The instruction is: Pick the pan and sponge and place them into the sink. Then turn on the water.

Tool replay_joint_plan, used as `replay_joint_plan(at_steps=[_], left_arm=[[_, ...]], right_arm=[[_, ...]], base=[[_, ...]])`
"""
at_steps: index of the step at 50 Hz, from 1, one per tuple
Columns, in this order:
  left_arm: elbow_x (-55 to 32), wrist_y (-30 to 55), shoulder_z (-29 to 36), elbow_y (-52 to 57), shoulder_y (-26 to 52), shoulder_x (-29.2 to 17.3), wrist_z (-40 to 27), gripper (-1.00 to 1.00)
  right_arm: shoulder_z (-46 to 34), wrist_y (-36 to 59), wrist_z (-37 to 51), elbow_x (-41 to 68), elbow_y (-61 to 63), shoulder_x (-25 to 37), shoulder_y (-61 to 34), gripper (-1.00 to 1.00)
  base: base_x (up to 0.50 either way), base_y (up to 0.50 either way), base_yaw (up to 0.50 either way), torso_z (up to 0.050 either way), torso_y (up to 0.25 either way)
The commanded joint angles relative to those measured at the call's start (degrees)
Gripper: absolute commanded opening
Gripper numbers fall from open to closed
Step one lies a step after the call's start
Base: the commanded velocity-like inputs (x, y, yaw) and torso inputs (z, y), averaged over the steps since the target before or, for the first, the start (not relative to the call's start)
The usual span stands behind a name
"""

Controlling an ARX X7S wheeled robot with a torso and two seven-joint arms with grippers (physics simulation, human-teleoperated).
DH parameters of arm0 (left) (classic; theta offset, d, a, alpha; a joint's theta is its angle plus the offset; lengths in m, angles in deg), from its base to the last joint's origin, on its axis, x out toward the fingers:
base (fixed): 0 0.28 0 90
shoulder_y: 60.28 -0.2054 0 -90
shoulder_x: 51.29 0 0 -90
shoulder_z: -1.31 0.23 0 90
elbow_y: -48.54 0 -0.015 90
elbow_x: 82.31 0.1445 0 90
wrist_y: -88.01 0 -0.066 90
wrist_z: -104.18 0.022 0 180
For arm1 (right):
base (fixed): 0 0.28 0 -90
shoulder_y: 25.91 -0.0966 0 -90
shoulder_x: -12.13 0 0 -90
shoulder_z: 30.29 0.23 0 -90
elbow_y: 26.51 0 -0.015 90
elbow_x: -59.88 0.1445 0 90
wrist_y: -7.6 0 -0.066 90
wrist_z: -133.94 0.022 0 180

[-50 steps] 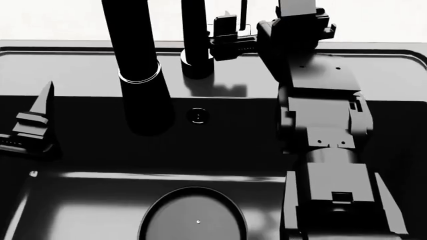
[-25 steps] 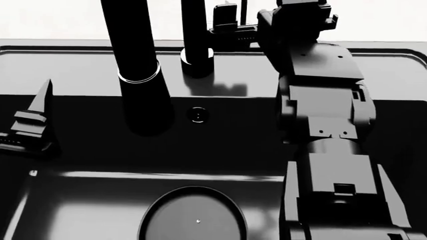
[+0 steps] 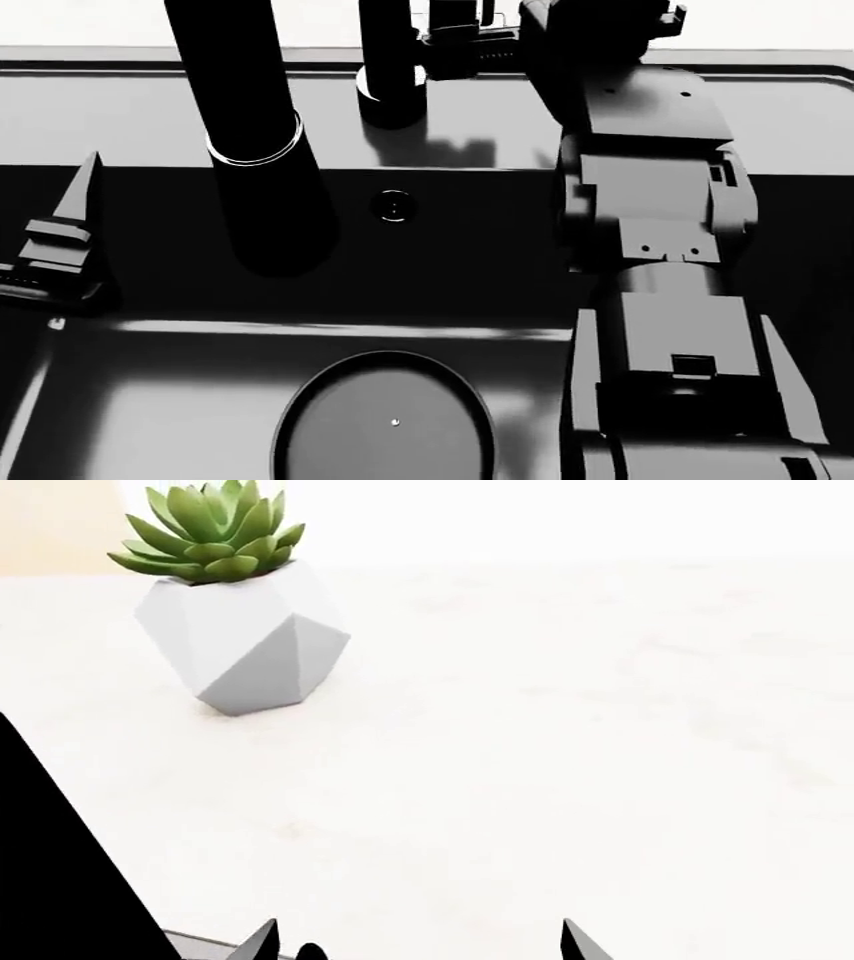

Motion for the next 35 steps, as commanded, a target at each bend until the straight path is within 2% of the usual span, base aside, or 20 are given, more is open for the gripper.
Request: replay_joint_plan(at_steps=[1,35], left_arm=[[2.2,-0.82,0.15,-1.06,0.22,0.31,-0.02,1.0],[2.84,-1.01,0.62,-0.94,0.34,0.06,-0.47,1.0]], right_arm=[[0.57,-0.54,1.01,-0.75,0.05,0.17,-0.07,1.0],[1.84,0.08,2.65,-0.22,0.11,2.17,1.16,1.0]], base=[[0.0,0.0,0.0,0.0,0.0],[0.0,0.0,0.0,0.0,0.0]])
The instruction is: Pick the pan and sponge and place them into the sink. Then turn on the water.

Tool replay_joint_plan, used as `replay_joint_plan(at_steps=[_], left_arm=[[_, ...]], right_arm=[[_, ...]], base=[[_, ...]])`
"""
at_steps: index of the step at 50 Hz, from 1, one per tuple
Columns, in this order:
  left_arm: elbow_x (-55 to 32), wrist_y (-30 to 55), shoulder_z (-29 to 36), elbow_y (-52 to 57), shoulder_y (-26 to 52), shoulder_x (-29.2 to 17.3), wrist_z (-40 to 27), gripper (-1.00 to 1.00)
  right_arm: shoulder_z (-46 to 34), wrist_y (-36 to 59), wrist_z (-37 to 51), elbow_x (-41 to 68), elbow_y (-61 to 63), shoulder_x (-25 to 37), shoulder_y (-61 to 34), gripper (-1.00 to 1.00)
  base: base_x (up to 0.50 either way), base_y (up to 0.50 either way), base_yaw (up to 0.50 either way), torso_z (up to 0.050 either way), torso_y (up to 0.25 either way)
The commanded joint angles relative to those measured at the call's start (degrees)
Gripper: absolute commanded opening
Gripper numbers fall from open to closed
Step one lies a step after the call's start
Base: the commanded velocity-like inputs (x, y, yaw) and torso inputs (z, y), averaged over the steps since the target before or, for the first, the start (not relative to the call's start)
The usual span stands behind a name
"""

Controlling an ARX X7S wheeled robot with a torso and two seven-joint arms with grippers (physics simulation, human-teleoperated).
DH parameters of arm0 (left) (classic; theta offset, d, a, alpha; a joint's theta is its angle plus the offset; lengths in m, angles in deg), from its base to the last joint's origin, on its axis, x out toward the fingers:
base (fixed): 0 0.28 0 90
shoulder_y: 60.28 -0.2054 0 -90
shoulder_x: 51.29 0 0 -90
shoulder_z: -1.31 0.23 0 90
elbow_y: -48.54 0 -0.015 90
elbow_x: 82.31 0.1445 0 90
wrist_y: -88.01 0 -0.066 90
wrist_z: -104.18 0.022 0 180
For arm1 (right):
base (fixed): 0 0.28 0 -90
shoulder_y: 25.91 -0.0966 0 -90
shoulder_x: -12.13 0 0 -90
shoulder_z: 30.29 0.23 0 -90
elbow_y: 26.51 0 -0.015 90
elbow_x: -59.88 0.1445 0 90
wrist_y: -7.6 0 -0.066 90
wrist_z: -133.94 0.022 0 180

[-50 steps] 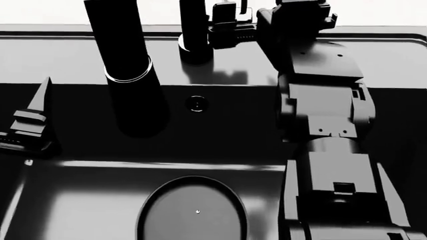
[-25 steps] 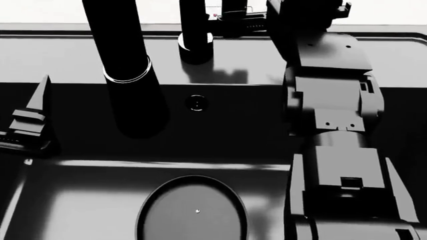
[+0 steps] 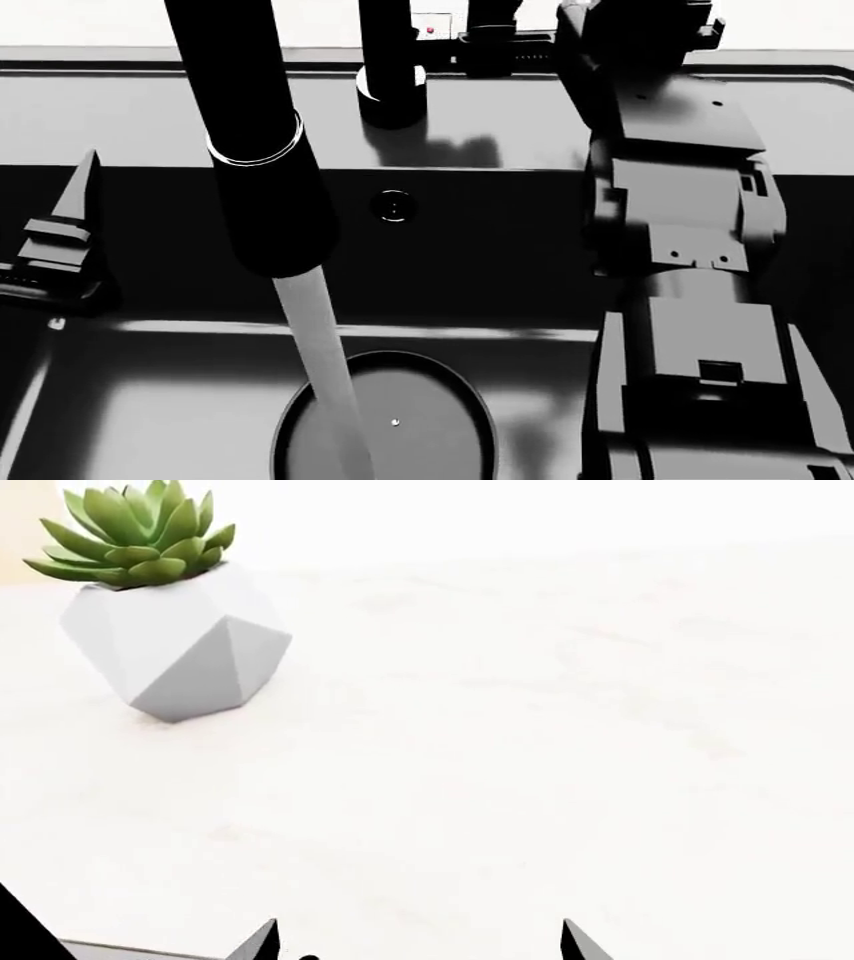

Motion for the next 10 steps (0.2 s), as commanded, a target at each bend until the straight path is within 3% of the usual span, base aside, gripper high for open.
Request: replay_joint_plan(at_steps=[1,10], left_arm=[[2.33,-0.83,0.15,-1.04,0.2,0.33,-0.16,1.0],[2.29,-0.89,0.11,-1.05,0.17,0.36,-0.39,1.0]], right_arm=[[0.84,0.02,0.05,-0.97,0.06,0.25,0.66,1.0],[1.07,0.33,0.24,-1.01,0.11,0.82,0.68,1.0]], base=[[0.0,0.0,0.0,0.0,0.0],[0.0,0.0,0.0,0.0,0.0]])
